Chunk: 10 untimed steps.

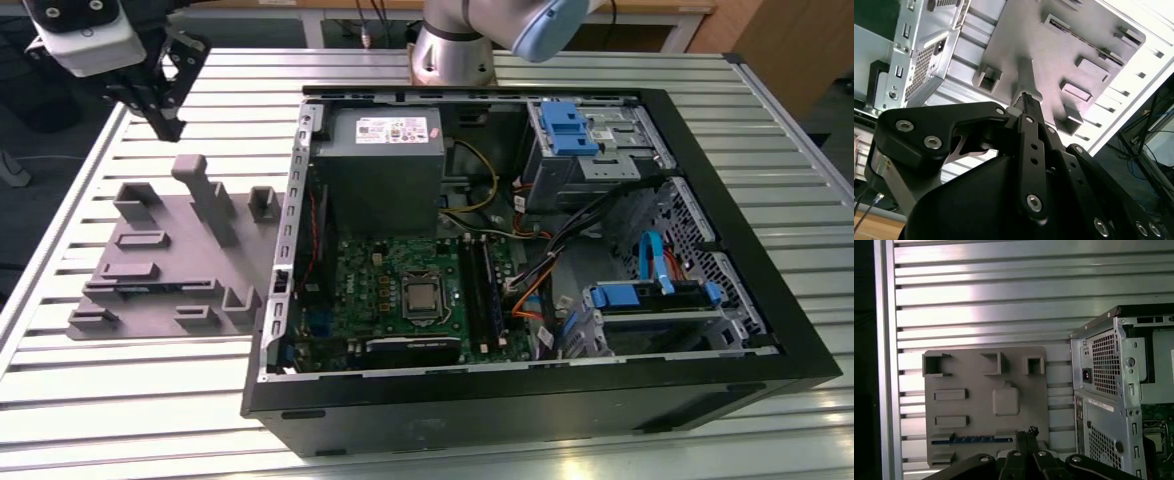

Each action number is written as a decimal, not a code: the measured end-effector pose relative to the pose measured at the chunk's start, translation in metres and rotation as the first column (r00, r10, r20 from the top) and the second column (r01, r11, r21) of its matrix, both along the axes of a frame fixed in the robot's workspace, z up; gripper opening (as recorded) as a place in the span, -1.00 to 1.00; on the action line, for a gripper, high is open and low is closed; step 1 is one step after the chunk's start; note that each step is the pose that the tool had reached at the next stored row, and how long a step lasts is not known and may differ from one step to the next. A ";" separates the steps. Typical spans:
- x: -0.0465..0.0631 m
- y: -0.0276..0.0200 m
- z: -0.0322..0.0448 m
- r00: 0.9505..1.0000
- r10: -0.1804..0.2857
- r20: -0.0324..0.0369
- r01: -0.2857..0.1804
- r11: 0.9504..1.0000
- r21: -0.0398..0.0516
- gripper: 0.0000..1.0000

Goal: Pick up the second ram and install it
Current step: 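Reach for the second ram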

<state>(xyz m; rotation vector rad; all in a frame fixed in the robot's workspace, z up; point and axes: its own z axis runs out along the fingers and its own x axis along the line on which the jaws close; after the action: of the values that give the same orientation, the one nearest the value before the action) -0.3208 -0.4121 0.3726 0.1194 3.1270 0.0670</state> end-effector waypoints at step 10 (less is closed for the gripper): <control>-0.034 -0.0060 -0.0021 1.000 0.000 0.000 0.000 1.000 0.000 -0.79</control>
<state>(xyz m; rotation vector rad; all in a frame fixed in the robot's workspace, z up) -0.3551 -0.4181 0.3705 0.1194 3.1271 0.0669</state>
